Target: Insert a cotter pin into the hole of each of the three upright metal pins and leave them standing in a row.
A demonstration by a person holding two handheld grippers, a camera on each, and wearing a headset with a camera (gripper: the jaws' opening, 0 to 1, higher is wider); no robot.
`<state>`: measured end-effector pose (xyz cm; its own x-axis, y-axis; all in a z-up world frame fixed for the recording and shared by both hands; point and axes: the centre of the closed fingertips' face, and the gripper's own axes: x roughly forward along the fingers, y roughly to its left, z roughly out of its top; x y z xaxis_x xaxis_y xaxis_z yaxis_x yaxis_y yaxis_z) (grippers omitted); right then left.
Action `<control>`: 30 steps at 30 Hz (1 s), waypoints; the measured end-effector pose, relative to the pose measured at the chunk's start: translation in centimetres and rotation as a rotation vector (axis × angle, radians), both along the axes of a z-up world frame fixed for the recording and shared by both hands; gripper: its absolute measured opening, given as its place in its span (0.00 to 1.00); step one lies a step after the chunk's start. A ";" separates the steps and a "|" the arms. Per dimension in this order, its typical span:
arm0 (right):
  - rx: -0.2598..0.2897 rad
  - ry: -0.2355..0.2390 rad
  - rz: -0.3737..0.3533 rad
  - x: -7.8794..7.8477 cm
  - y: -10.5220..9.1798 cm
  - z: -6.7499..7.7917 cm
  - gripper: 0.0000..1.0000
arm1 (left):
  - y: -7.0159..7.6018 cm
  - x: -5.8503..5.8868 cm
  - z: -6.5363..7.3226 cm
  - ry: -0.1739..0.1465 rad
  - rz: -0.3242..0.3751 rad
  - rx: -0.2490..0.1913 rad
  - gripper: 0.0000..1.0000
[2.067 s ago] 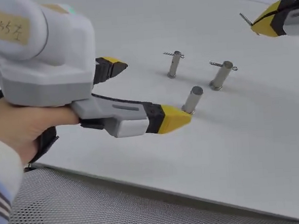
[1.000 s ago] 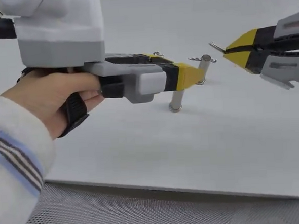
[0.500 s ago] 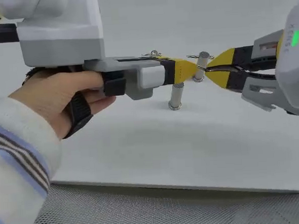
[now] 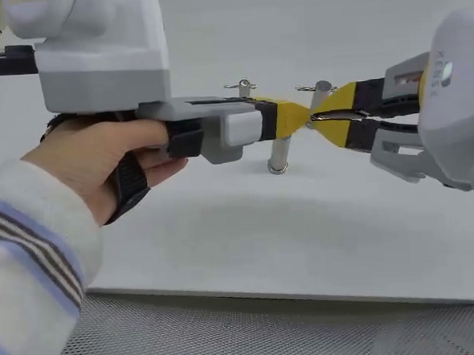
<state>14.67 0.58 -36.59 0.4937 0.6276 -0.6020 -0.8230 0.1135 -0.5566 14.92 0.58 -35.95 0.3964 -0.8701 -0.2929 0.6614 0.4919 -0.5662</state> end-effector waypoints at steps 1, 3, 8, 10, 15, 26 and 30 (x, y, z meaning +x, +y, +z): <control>0.000 0.000 0.001 -0.1 0.0 0.0 0.00 | 0.0 0.0 0.0 -0.001 -0.002 0.002 0.00; 0.001 -0.002 0.006 -0.2 0.2 0.1 0.00 | -0.1 -0.1 -0.1 -0.004 -0.007 0.008 0.00; -0.004 -0.003 0.014 -0.4 0.4 0.0 0.00 | -0.2 -0.4 -0.2 -0.010 -0.017 0.019 0.00; -0.003 -0.003 0.014 -0.5 0.4 0.0 0.00 | -0.2 -0.5 -0.2 -0.013 -0.021 0.021 0.00; 0.002 -0.004 0.025 -0.6 0.4 0.2 0.00 | -0.2 -0.7 0.0 -0.008 -0.026 0.012 0.00; 0.018 -0.001 0.033 -0.4 0.6 0.2 0.00 | 0.1 -0.5 0.1 0.021 0.007 -0.003 0.00; 0.024 -0.006 0.008 0.2 0.4 0.1 0.01 | 0.9 0.1 0.2 0.008 0.017 -0.012 0.00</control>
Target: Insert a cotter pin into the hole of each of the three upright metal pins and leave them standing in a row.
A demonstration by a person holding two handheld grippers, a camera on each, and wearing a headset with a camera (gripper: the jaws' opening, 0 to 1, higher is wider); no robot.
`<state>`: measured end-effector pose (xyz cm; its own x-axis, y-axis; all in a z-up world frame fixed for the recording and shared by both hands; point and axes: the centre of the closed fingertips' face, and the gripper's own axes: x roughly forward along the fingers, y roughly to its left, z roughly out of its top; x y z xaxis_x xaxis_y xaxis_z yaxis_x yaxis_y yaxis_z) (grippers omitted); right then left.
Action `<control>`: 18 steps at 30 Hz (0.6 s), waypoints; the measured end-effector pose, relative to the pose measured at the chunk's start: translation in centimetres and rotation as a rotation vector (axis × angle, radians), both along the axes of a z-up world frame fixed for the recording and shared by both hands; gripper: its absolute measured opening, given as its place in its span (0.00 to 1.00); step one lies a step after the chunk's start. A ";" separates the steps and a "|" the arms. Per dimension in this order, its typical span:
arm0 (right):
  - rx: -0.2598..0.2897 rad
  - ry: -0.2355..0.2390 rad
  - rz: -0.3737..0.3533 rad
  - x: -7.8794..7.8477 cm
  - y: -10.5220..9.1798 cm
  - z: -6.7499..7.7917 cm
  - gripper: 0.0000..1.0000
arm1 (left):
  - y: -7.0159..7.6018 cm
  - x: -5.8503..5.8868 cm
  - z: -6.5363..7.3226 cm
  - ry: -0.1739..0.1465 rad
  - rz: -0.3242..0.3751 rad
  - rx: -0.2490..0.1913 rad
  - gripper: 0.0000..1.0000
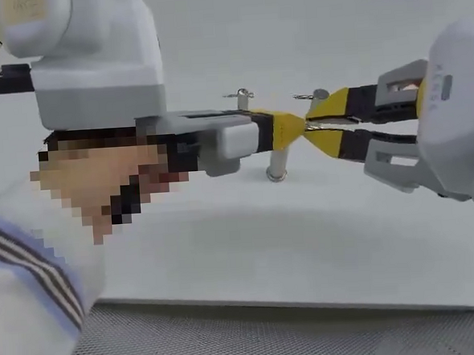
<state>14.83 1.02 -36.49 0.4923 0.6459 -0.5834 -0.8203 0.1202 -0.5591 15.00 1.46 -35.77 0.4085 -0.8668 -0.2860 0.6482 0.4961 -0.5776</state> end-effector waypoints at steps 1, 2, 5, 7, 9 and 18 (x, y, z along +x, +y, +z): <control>0.003 0.004 -0.006 0.1 -0.1 0.0 0.02 | 0.0 0.0 0.0 -0.002 0.000 -0.002 0.00; 0.025 0.011 -0.014 0.2 -0.1 0.1 0.02 | 0.1 0.0 0.1 -0.005 -0.004 -0.003 0.00; 0.074 0.069 -0.041 0.2 -0.1 0.1 0.07 | 0.1 -0.2 0.2 -0.041 -0.018 0.010 0.00; 0.108 0.119 -0.053 0.2 -0.1 0.1 0.10 | 0.1 -0.3 0.4 -0.075 -0.028 0.027 0.00; 0.146 0.166 -0.058 0.1 0.0 0.2 0.10 | 0.1 -0.5 0.6 -0.129 -0.043 0.050 0.00; 0.311 0.404 -0.108 -0.2 -0.1 0.1 0.16 | 0.3 -1.3 1.4 -0.295 -0.116 0.110 0.00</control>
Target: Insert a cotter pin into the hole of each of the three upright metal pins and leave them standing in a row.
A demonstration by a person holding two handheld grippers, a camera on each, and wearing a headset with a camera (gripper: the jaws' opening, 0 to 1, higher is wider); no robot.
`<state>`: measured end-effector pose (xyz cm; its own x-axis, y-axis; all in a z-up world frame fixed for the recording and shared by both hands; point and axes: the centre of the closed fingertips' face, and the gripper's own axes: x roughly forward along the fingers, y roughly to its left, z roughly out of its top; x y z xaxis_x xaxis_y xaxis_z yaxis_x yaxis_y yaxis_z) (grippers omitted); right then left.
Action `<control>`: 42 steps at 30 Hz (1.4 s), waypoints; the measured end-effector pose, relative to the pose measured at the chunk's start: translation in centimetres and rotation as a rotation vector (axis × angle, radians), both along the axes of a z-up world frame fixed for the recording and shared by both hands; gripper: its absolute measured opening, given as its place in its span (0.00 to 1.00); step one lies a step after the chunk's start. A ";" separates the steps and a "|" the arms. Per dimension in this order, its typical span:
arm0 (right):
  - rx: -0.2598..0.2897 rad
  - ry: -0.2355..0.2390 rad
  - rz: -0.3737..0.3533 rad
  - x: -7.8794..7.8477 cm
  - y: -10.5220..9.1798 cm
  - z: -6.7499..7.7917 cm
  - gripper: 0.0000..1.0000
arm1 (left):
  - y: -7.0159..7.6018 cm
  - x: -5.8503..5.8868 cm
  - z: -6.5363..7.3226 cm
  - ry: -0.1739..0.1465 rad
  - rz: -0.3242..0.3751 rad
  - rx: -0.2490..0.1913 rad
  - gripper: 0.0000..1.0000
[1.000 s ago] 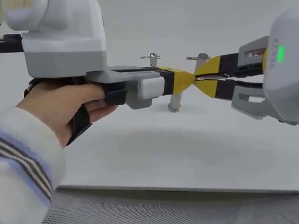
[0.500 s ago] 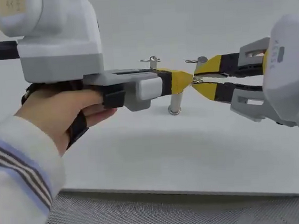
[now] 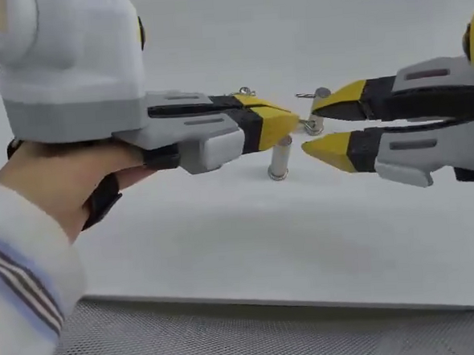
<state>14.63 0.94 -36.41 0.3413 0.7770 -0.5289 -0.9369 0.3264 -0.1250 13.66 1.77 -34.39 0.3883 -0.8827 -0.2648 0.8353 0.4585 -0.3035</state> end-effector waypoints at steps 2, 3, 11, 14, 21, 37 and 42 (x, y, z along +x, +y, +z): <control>0.028 0.047 0.007 -0.3 0.0 -0.3 0.16 | 0.0 -0.4 0.1 -0.015 -0.016 0.006 0.00; 0.040 0.067 0.011 -0.4 0.0 -0.4 0.16 | 0.0 -0.5 0.2 -0.027 -0.021 0.013 0.00; 0.084 0.134 0.025 -1.2 0.3 -0.6 0.12 | -0.3 -1.4 0.6 -0.168 -0.122 0.050 0.00; 0.090 0.145 0.031 -1.5 0.5 -0.4 0.11 | -0.3 -1.6 0.6 -0.170 -0.141 0.052 0.00; 0.081 0.164 0.072 -2.4 0.8 -0.6 0.06 | -0.6 -1.8 0.6 -0.200 -0.181 0.062 0.00; 0.054 0.192 0.130 -4.1 0.8 -0.7 0.00 | -0.7 -3.0 -0.2 -0.201 -0.285 0.109 0.00; 0.019 0.192 0.182 -4.8 0.5 -0.8 0.00 | -0.9 -3.6 -0.3 -0.186 -0.324 0.102 0.00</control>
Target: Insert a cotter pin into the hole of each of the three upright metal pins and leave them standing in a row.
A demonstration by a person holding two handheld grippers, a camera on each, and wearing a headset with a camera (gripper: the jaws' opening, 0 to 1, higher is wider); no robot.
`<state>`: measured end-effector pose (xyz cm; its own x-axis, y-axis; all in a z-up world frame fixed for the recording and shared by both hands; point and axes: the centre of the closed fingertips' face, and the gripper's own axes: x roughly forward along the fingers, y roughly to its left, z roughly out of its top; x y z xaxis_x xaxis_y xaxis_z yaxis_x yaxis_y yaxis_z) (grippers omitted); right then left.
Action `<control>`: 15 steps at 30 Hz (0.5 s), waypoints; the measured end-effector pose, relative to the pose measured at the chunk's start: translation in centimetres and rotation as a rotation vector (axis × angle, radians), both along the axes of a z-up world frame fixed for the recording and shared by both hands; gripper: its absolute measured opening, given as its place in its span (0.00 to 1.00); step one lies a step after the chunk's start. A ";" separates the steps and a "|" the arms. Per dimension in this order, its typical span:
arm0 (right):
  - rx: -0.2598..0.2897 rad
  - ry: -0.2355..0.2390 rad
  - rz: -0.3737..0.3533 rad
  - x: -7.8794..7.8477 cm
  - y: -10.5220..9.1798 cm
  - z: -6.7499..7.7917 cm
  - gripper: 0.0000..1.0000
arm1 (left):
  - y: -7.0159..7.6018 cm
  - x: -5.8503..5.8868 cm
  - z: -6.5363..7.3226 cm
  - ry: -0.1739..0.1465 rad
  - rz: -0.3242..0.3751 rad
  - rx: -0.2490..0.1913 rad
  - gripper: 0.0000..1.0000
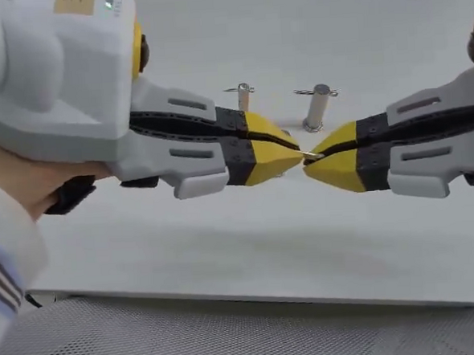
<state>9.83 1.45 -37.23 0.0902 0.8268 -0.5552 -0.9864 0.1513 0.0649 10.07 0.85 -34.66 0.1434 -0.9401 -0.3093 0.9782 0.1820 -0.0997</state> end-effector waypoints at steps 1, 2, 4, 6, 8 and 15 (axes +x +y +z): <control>-0.003 0.002 0.004 -0.1 0.0 0.0 0.00 | 0.0 -0.1 0.0 0.004 -0.005 0.001 0.00; -0.004 0.003 0.005 -0.1 -0.1 0.0 0.00 | 0.0 -0.1 -0.1 0.006 -0.009 0.002 0.00; -0.006 0.007 0.009 -0.3 -0.1 0.1 0.00 | 0.0 -0.3 -0.3 0.022 -0.017 0.005 0.00; -0.008 0.029 0.010 -0.5 -0.2 0.0 0.00 | 0.0 -0.3 -0.4 0.046 -0.016 -0.003 0.00; -0.014 0.024 0.010 -0.6 -0.2 -0.1 0.00 | 0.0 -0.3 -0.5 0.042 -0.013 -0.002 0.00; -0.034 0.008 -0.010 0.1 -0.6 -0.3 0.00 | 0.6 0.6 -1.6 0.050 0.025 0.038 0.14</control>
<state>9.89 0.84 -37.55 0.0936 0.8065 -0.5838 -0.9842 0.1634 0.0679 10.64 1.48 -36.27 0.1499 -0.9240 -0.3518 0.9674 0.2105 -0.1407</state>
